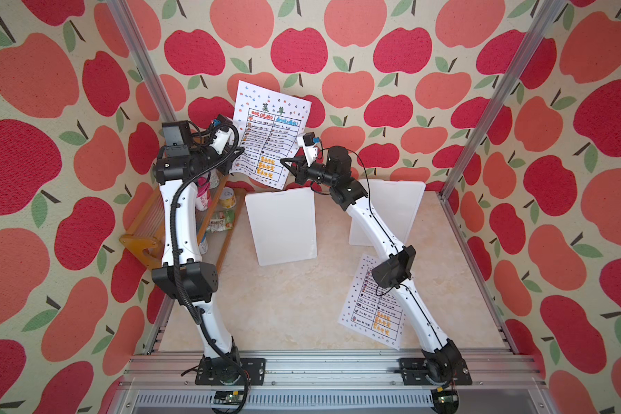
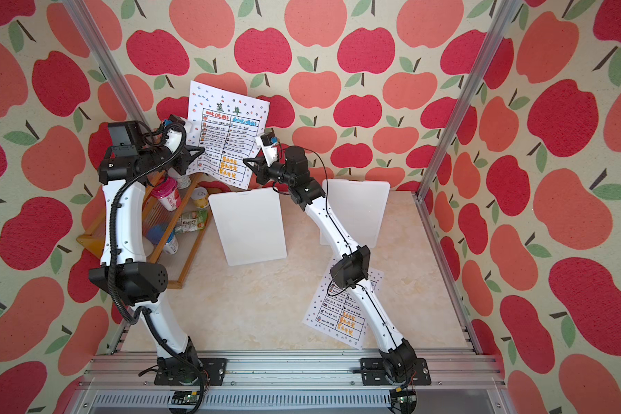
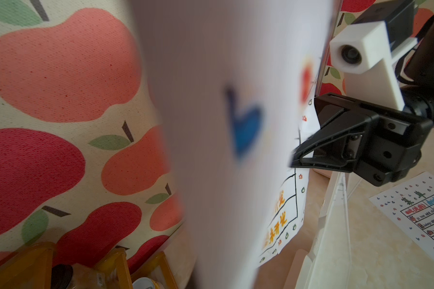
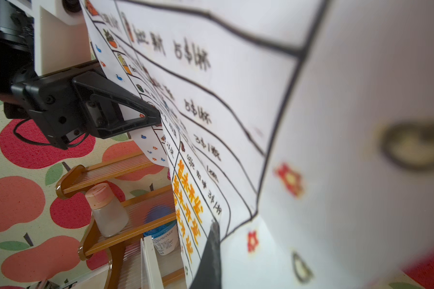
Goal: Insert the menus into the narrow rack
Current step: Insert the menu into the narrow rack.
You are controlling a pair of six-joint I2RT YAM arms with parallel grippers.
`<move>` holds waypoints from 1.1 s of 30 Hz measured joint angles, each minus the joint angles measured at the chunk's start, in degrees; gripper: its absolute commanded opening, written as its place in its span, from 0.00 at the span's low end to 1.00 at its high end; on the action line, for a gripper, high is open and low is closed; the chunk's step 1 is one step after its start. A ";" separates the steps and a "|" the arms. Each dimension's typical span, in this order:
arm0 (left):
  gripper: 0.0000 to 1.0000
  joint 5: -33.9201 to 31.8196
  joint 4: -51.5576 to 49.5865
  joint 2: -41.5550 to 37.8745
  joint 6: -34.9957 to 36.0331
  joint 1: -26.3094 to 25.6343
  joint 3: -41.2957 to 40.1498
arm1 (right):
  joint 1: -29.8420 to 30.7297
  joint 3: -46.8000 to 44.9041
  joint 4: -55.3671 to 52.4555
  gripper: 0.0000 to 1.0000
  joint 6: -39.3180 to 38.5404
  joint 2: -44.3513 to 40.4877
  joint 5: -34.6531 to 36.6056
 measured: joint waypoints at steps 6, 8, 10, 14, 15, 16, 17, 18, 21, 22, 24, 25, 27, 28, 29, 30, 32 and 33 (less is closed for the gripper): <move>0.05 -0.09 -0.02 0.00 -1.16 -0.04 0.00 | -0.07 0.00 -0.09 0.00 2.91 0.00 -0.17; 0.10 -0.11 -0.02 0.00 -1.70 -0.07 0.00 | -0.07 0.00 -0.17 0.00 3.93 0.00 -0.31; 0.14 -0.55 0.02 0.00 -2.12 -0.09 0.00 | -0.13 0.00 -0.61 0.00 4.94 0.00 -0.31; 0.18 -1.53 0.17 -0.02 -2.60 0.02 -0.13 | -0.74 0.00 -1.95 0.00 6.69 0.00 -0.33; 0.19 -1.68 0.20 -0.02 -2.67 0.02 -0.15 | -0.90 0.00 -2.08 0.00 7.13 0.00 -0.33; 0.19 -1.75 0.24 -0.02 -2.84 0.02 -0.20 | -0.92 0.00 -2.23 0.00 7.54 0.00 -0.33; 0.19 -1.90 0.28 -0.04 -2.95 0.00 -0.26 | -1.05 0.00 -2.45 0.00 7.89 0.00 -0.35; 0.19 -1.95 0.44 -0.07 -3.02 0.00 -0.39 | -1.09 0.00 -2.58 0.00 8.24 0.00 -0.35; 0.19 -2.08 0.61 -0.13 -3.02 0.00 -0.61 | -1.09 0.00 -2.91 0.00 9.31 0.00 -0.59; 0.19 -2.10 0.68 -0.13 -3.02 0.00 -0.72 | -1.09 0.00 -3.04 0.00 9.73 0.00 -0.68; 0.18 -2.12 0.74 -0.17 -3.04 0.00 -0.92 | -1.07 0.00 -3.06 0.00 10.64 0.00 -0.81; 0.17 -2.21 0.83 -0.22 -3.04 0.00 -1.01 | -1.03 0.00 -3.04 0.00 11.21 0.00 -0.87; 0.17 -2.58 1.05 -0.42 -3.04 0.00 -1.22 | -1.05 0.00 -2.99 0.00 12.33 0.00 -1.03; 0.15 -2.73 1.25 -0.48 -3.04 0.00 -1.27 | -1.05 0.00 -2.97 0.00 12.76 0.00 -1.16; 0.12 -2.80 1.42 -0.59 -3.04 0.00 -1.27 | -1.05 0.00 -2.97 0.00 13.25 0.00 -1.22; 0.11 -2.93 1.73 -0.79 -3.15 0.00 -1.29 | -1.05 0.00 -2.93 0.00 13.77 0.00 -1.29; 0.08 -2.93 2.10 -1.05 -3.50 0.00 -1.29 | -1.03 0.00 -2.78 0.00 14.58 0.00 -1.44; 0.06 -2.93 2.21 -1.16 -3.65 0.00 -1.27 | -0.98 0.00 -2.62 0.00 15.06 0.00 -1.64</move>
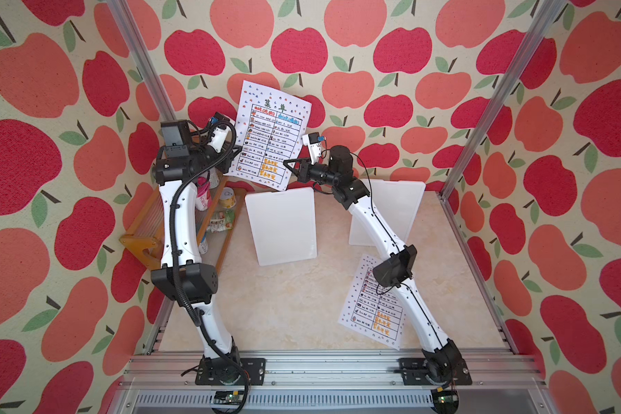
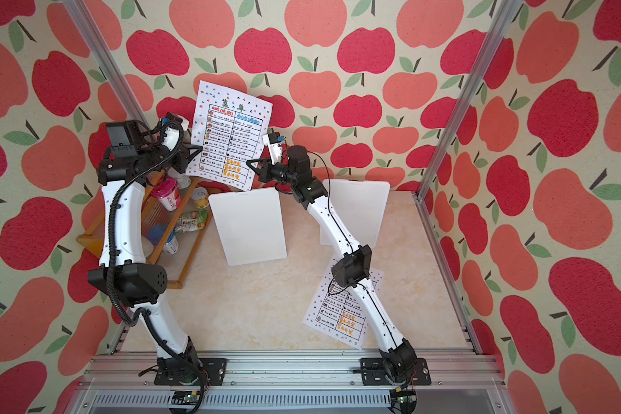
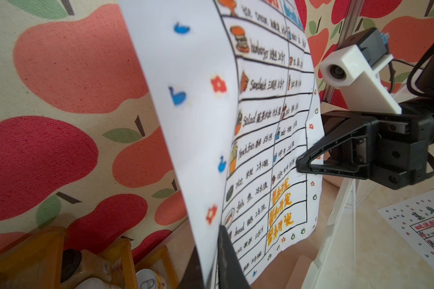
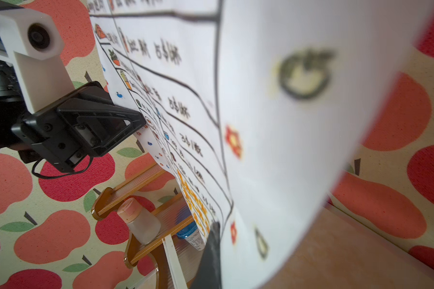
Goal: Insert the menus into the narrow rack
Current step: Insert the menu into the narrow rack.
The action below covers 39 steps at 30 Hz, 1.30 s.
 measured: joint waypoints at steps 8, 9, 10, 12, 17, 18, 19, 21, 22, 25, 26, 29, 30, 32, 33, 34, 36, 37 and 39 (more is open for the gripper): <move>0.07 -0.02 0.33 -0.55 -1.40 -0.04 0.00 | 0.00 0.00 1.05 0.00 3.39 0.00 -0.63; 0.07 -0.02 0.46 -0.57 -1.60 -0.07 0.00 | 0.00 -0.02 1.14 0.00 3.78 0.00 -0.63; 0.07 -0.04 0.48 -0.59 -1.97 -0.13 0.00 | 0.00 -0.04 1.20 0.00 4.35 0.00 -0.61; 0.08 -0.02 0.68 -0.59 -2.49 -0.22 0.07 | -0.02 -0.09 1.60 0.00 5.62 0.00 -0.59; 0.07 -0.04 0.90 -0.66 -3.50 -0.68 0.13 | -0.22 -0.15 2.47 0.00 7.93 0.00 -0.59; 0.07 -0.04 0.90 -0.70 -3.67 -0.79 0.13 | -0.24 -0.15 2.47 0.00 8.11 0.00 -0.61; 0.06 -0.07 0.90 -0.76 -3.72 -0.92 0.13 | -0.22 -0.15 2.45 0.00 8.33 0.00 -0.59; 0.05 -0.07 0.90 -0.90 -3.85 -1.01 0.13 | -0.22 -0.15 2.43 0.00 8.76 0.00 -0.61; 0.04 -0.09 0.87 -0.92 -3.82 -1.01 0.13 | -0.22 -0.15 2.43 0.00 8.81 0.00 -0.61; 0.04 -0.37 0.83 -1.31 -3.85 -1.01 0.11 | -0.22 -0.15 2.40 0.00 9.18 0.00 -0.66; 0.05 -0.61 0.85 -1.53 -3.82 -1.01 0.07 | -0.22 -0.15 2.36 0.00 9.18 0.00 -0.68; 0.05 -0.90 0.79 -2.56 -3.80 -1.07 -0.33 | -0.13 -0.15 2.36 0.00 9.18 0.00 -1.20; 0.04 -0.94 0.79 -2.95 -3.78 -1.07 -0.50 | -0.09 -0.15 2.34 0.00 9.18 0.00 -1.33; 0.05 -1.09 0.76 -3.52 -3.76 -1.11 -0.92 | 0.13 -0.15 2.12 0.00 9.18 0.00 -1.68; 0.04 -1.09 0.79 -3.72 -3.74 -1.11 -1.05 | 0.24 -0.15 2.01 0.00 9.16 0.00 -1.75; 0.05 -1.11 0.79 -3.80 -3.72 -1.11 -1.09 | 0.31 -0.15 1.95 0.00 9.18 0.00 -1.77; 0.05 -1.11 0.81 -3.82 -3.69 -1.09 -1.27 | 0.33 -0.15 1.79 0.00 9.18 0.00 -1.79; 0.04 -1.11 0.81 -3.82 -3.69 -1.09 -1.55 | 0.31 -0.15 1.62 0.00 9.16 0.00 -1.79; 0.04 -1.11 0.81 -3.82 -3.67 -1.03 -1.97 | 0.26 -0.15 1.18 0.00 9.16 0.00 -1.77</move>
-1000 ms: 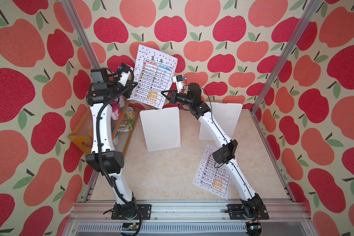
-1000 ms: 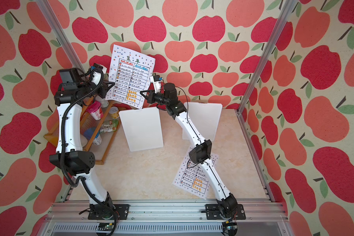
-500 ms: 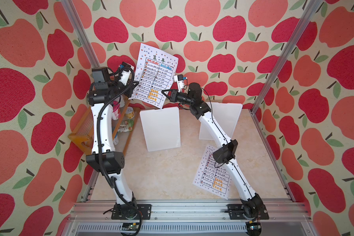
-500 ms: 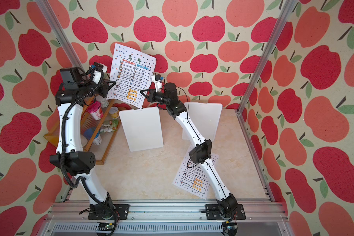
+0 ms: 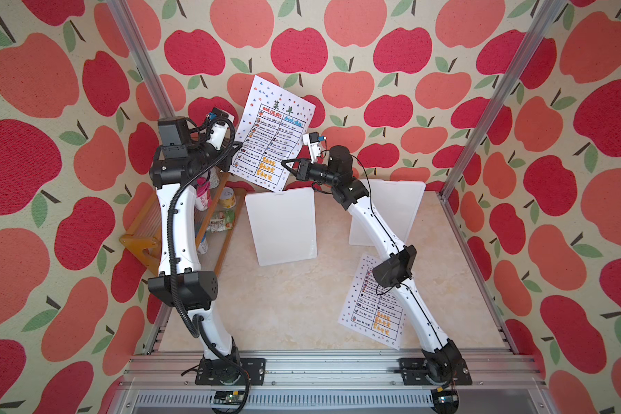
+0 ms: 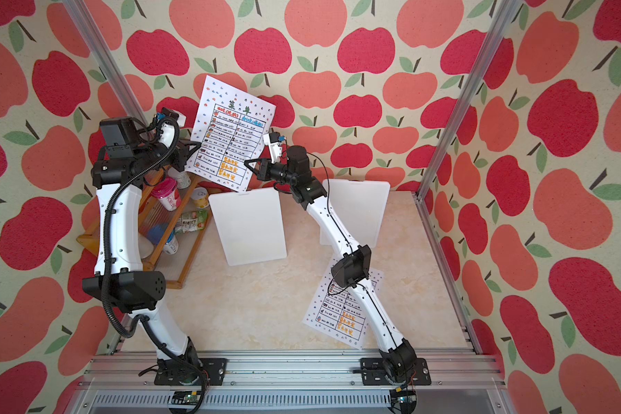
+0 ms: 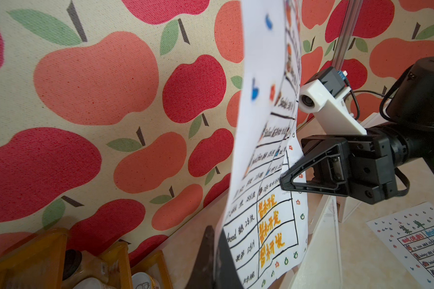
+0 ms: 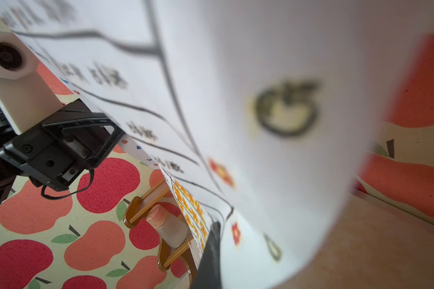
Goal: Insert the menus into the narrow rack
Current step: Insert the menu into the narrow rack.
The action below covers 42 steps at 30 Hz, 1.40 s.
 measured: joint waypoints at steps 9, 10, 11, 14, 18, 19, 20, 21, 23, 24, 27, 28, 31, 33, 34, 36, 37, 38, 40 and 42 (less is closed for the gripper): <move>0.04 0.00 0.00 0.02 0.00 0.09 -0.35 | -0.04 0.00 -0.76 0.00 -0.02 0.00 0.02; 0.04 0.00 0.00 0.02 -0.02 0.07 -0.35 | -0.04 0.00 -0.90 0.00 -0.02 0.00 0.02; 0.04 0.02 0.00 0.02 -0.02 0.07 -0.35 | -0.04 0.00 -0.98 0.00 -0.02 0.00 0.00; 0.04 -0.02 -0.26 0.02 0.00 -0.09 -0.35 | -0.04 0.00 -1.60 0.00 -0.04 0.00 -0.17; 0.04 -0.22 -0.52 0.02 0.00 -0.44 -0.33 | -0.04 0.00 -2.71 0.00 -0.26 -0.02 -0.20; 0.04 -0.24 -0.63 0.02 0.00 -0.50 -0.35 | -0.04 0.00 -2.97 0.00 -0.42 -0.02 -0.20; 0.04 -0.26 -0.74 0.02 0.00 -0.59 -0.35 | -0.04 0.00 -3.23 0.00 -0.46 -0.02 -0.22; 0.04 -0.39 -0.90 0.02 0.00 -0.63 -0.33 | -0.04 0.00 -3.52 0.00 -0.48 -0.02 -0.22; 0.04 -0.42 -0.94 0.02 0.00 -0.74 -0.35 | -0.04 0.00 -4.00 0.00 -0.68 -0.11 -0.24; 0.04 -0.42 -1.05 0.02 0.00 -0.79 -0.33 | -0.04 0.00 -4.24 0.00 -0.90 -0.13 -0.26; 0.04 -0.44 -1.33 0.02 0.00 -0.87 -0.35 | -0.07 0.00 -5.11 0.00 -1.53 -0.33 -0.35; 0.04 -0.46 -1.38 0.02 0.02 -0.90 -0.35 | -0.11 0.00 -5.31 0.00 -1.68 -0.35 -0.39; 0.03 -0.70 -1.64 0.02 0.04 -1.25 -0.35 | -0.28 0.04 -6.03 0.00 -2.10 -0.44 -0.48; 0.03 -1.03 -1.95 0.02 0.07 -1.62 -0.35 | -0.48 0.35 -6.99 0.00 -2.67 -0.44 -0.59; 0.03 -1.07 -2.10 0.02 0.07 -1.79 -0.35 | -0.61 0.63 -7.72 0.00 -2.91 -0.44 -0.59; 0.03 -1.11 -2.36 0.02 0.07 -1.99 -0.35 | -0.85 1.05 -8.55 0.00 -3.34 -0.44 -0.63; 0.03 -1.14 -2.60 0.02 0.07 -2.08 -0.35 | -0.98 1.25 -8.94 0.00 -3.63 -0.46 -0.81; 0.03 -1.29 -2.80 0.02 0.07 -2.14 -0.35 | -1.11 1.33 -9.31 0.00 -3.91 -0.52 -0.90; 0.03 -1.49 -3.21 0.04 0.13 -2.32 -0.35 | -1.25 1.42 -10.05 0.00 -4.50 -0.66 -1.05; 0.02 -1.51 -3.63 0.04 0.26 -2.40 -0.35 | -1.31 1.53 -10.86 0.00 -5.11 -0.76 -1.07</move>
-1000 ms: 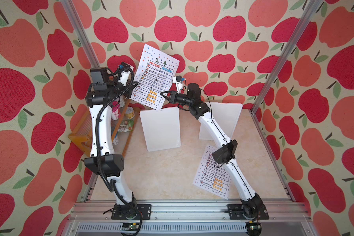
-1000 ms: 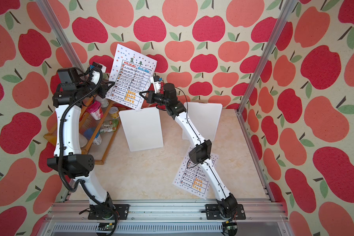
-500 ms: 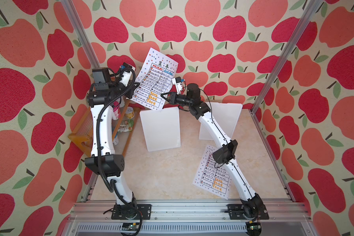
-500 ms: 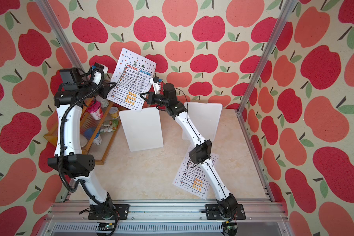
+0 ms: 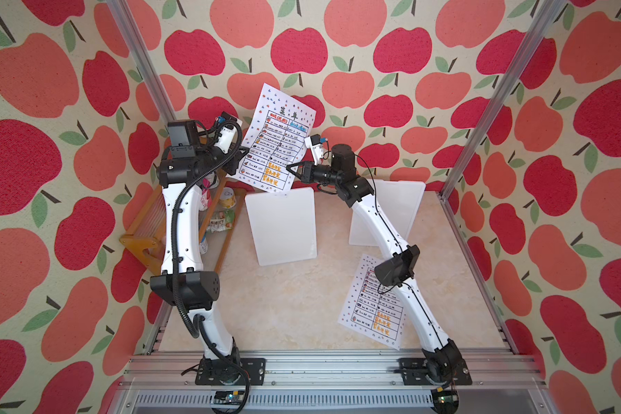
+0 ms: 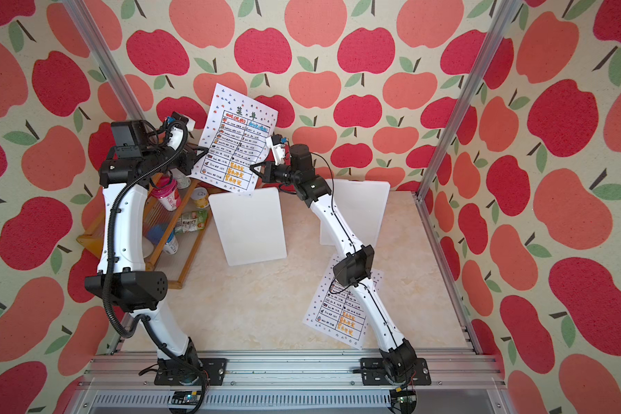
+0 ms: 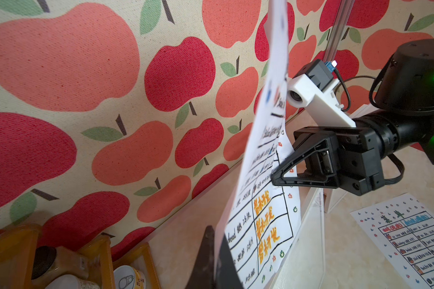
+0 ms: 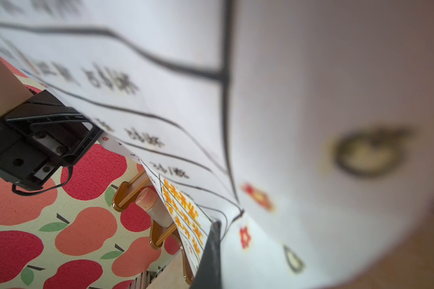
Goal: Insert the menus into the narrow rack
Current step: Insert the menu into the narrow rack.
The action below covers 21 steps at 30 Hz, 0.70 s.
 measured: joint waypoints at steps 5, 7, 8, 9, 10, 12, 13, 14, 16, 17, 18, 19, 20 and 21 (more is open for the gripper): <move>0.02 -0.17 -1.14 0.00 0.15 -0.33 0.00 | -0.22 0.04 -2.10 0.00 -1.64 -0.35 -0.42; 0.02 -0.35 -1.57 0.00 0.26 -0.52 0.00 | -0.37 0.04 -2.95 0.00 -2.38 -0.52 -0.46; 0.01 -0.42 -1.70 0.00 0.55 -0.66 -0.11 | -0.48 0.07 -3.32 0.00 -2.73 -0.61 -0.48; 0.01 -0.44 -1.81 -0.02 0.76 -0.79 -0.26 | -0.57 0.07 -3.91 0.00 -3.15 -0.74 -0.52; 0.01 -0.46 -1.90 -0.02 1.07 -0.85 -0.39 | -0.66 0.07 -4.52 0.00 -3.61 -0.87 -0.61; 0.01 -0.50 -1.97 -0.02 1.16 -0.92 -0.98 | -0.87 0.07 -5.51 0.00 -4.57 -1.14 -0.63; 0.01 -0.52 -1.97 -0.02 1.22 -0.92 -1.36 | -0.98 0.07 -6.08 0.00 -5.22 -1.29 -0.66; 0.01 -0.57 -1.97 -0.02 1.27 -0.92 -1.75 | -1.07 0.07 -6.58 0.00 -5.68 -1.42 -0.66; 0.01 -0.63 -1.95 -0.02 1.29 -0.90 -2.73 | -1.27 0.07 -8.00 0.00 -6.73 -1.66 -0.66; 0.01 -0.63 -1.95 -0.02 1.29 -0.90 -3.17 | -1.36 0.07 -8.61 0.00 -7.17 -1.75 -0.72; 0.01 -0.63 -1.92 -0.02 1.29 -0.90 -3.67 | -1.51 0.07 -9.22 0.00 -7.76 -1.84 -0.81; 0.00 -0.61 -1.95 -0.02 1.29 -0.92 -4.07 | -1.62 0.07 -9.75 0.00 -8.33 -1.92 -0.83; 0.00 -0.61 -1.92 -0.02 1.29 -0.96 -4.48 | -1.73 0.07 -10.34 0.00 -8.98 -1.97 -0.92; 0.00 -0.59 -1.92 -0.02 1.29 -1.05 -4.96 | -1.84 0.07 -10.97 0.00 -9.68 -2.05 -0.96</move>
